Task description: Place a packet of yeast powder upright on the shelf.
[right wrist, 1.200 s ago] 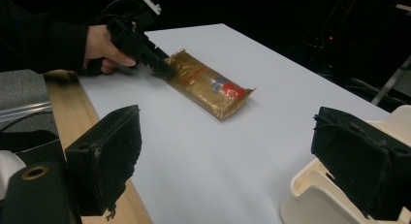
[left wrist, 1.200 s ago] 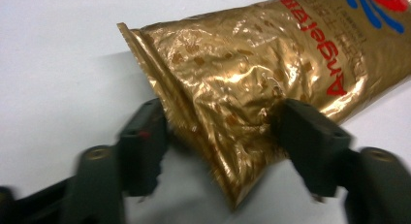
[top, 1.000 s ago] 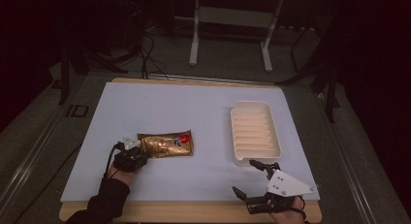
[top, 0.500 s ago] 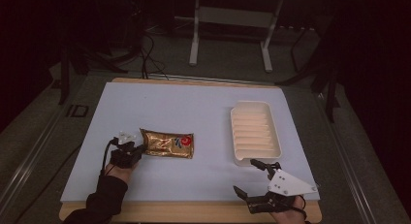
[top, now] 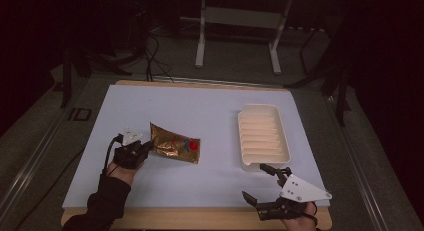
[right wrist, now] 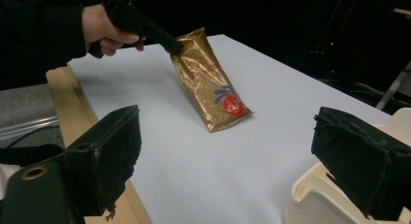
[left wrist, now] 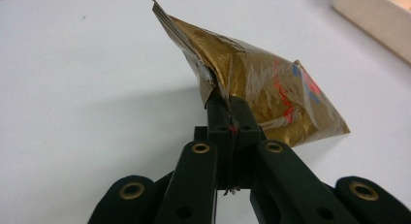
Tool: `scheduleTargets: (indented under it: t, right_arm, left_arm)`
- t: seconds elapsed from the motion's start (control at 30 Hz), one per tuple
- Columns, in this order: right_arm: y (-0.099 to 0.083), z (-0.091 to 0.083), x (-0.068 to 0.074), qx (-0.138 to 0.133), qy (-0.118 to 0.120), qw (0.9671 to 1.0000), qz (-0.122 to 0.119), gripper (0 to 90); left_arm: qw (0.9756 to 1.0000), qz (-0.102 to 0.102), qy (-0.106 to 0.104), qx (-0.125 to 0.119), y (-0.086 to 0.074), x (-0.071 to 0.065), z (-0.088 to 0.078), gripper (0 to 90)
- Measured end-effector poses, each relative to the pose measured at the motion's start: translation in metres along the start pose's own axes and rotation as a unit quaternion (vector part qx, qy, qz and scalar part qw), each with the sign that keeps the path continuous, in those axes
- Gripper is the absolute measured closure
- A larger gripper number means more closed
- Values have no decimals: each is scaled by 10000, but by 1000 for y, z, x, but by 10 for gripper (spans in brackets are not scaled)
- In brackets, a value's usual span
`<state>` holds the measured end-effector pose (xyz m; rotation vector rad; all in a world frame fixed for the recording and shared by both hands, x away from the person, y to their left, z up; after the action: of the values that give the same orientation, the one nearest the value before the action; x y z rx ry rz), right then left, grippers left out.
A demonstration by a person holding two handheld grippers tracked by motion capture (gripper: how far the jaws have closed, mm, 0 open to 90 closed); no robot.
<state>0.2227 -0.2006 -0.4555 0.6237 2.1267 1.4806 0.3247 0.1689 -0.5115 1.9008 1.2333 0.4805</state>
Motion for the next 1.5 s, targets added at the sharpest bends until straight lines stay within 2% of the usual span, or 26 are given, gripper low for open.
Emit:
scheduleTargets:
  t: [0.13, 0.3, 0.37, 0.47, 0.53, 0.57, 0.6, 0.63, 0.67, 0.73, 0.8, 0.87, 0.9, 0.93, 0.97, 1.03, 1.07, 1.13, 1.2, 1.23, 1.3, 1.33, 1.37, 1.43, 1.47, 1.5]
  right_arm:
    - [0, -1, -4, -41, -95, 9999, 16, 106]
    - [0, -1, -8, -207, -57, 9998, 30, 139]
    - [1, -3, -8, -333, 6, 9994, 58, 137]
    - [3, -4, -7, -316, 13, 9995, 67, 135]
    - [2, -4, -7, -252, -2, 9997, 60, 134]
    - [2, -4, -7, -231, -6, 9997, 72, 135]
    - [2, -3, -8, -207, -19, 9997, 86, 135]
    - [1, -3, -8, -189, -19, 9998, 102, 135]
    - [1, -3, -9, -153, -40, 9998, 121, 135]
    - [1, -3, -9, -127, -46, 9998, 129, 135]
    - [1, -3, -9, -105, -41, 9998, 161, 136]
    - [1, -3, -8, -74, 39, 9998, 172, 149]
    - [2, -4, -7, -99, 36, 9998, 162, 151]
    - [3, -5, -6, -73, 34, 9998, 190, 151]
    - [3, -5, -5, -37, 88, 9997, 221, 143]
    - [6, -7, -3, -138, 175, 9995, 222, 138]
    - [7, -7, -3, -182, 194, 9995, 139, 135]
    - [10, -9, -4, -314, 124, 9994, -5, 134]
    - [13, -11, -5, -383, 101, 9991, -143, 137]
    - [15, -13, -7, -451, 82, 9988, -151, 137]
    - [18, -15, -12, -451, 55, 9989, -63, 137]
    - [19, -16, -14, -424, 77, 9991, 52, 136]
    - [20, -16, -17, -337, 134, 9991, 202, 136]
    - [22, -17, -19, -206, 226, 9989, 362, 132]
    - [23, -17, -19, -169, 303, 9985, 433, 124]
    - [25, -16, -20, -161, 327, 9982, 474, 112]
  left_arm:
    - [9999, 87, -20, -49, 11, -4, -2, 900]
    - [9990, 361, 82, -246, 22, -8, -3, 900]
    - [9989, 386, -59, -262, 26, -8, -2, 900]
    - [9969, 717, -99, -312, 31, -11, -3, 900]
    - [9950, 920, -97, -378, 34, -13, -3, 900]
    - [9930, 1082, -186, -426, 36, -16, -4, 900]
    - [9911, 1239, -180, -444, 37, -18, -4, 900]
    - [9870, 1508, -154, -534, 39, -20, -5, 900]
    - [9845, 1635, -306, -553, 41, -23, -6, 900]
    - [9825, 1708, -488, -563, 44, -26, -8, 900]
    - [9826, 1651, -646, -553, 47, -29, -8, 900]
    - [9800, 1743, -738, -611, 50, -32, -10, 900]
    - [9772, 1858, -794, -648, 52, -35, -11, 900]
    - [9762, 1905, -795, -671, 53, -36, -12, 900]
    - [9733, 1962, -949, -718, 55, -39, -14, 900]
    - [9697, 2061, -1076, -755, 57, -41, -16, 900]
    - [9662, 2152, -1166, -809, 58, -43, -18, 900]
    - [9614, 2315, -1227, -839, 60, -45, -22, 900]
    - [9556, 2502, -1262, -916, 62, -47, -27, 900]
    - [9512, 2606, -1351, -951, 63, -49, -29, 900]
    - [9450, 2765, -1443, -986, 65, -51, -34, 900]
    - [9401, 2858, -1561, -1011, 66, -54, -38, 900]
    - [9399, 2861, -1567, -1009, 66, -54, -39, 900]
    - [9356, 2894, -1733, -1043, 68, -58, -43, 900]
    - [9344, 2913, -1756, -1054, 68, -59, -45, 900]
    - [9312, 2957, -1845, -1066, 69, -61, -47, 900]
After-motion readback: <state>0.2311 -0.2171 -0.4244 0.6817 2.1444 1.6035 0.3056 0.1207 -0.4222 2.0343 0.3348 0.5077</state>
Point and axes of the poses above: each handheld gripper's, and its own axes: z roughly forward along the jaws, y roughly out of its top, x roughly to its left, the point moved 5 cm from there along z, roughly forward along the jaws, and after that the axes turned 4 degrees about -y, right-handed, at the moved point
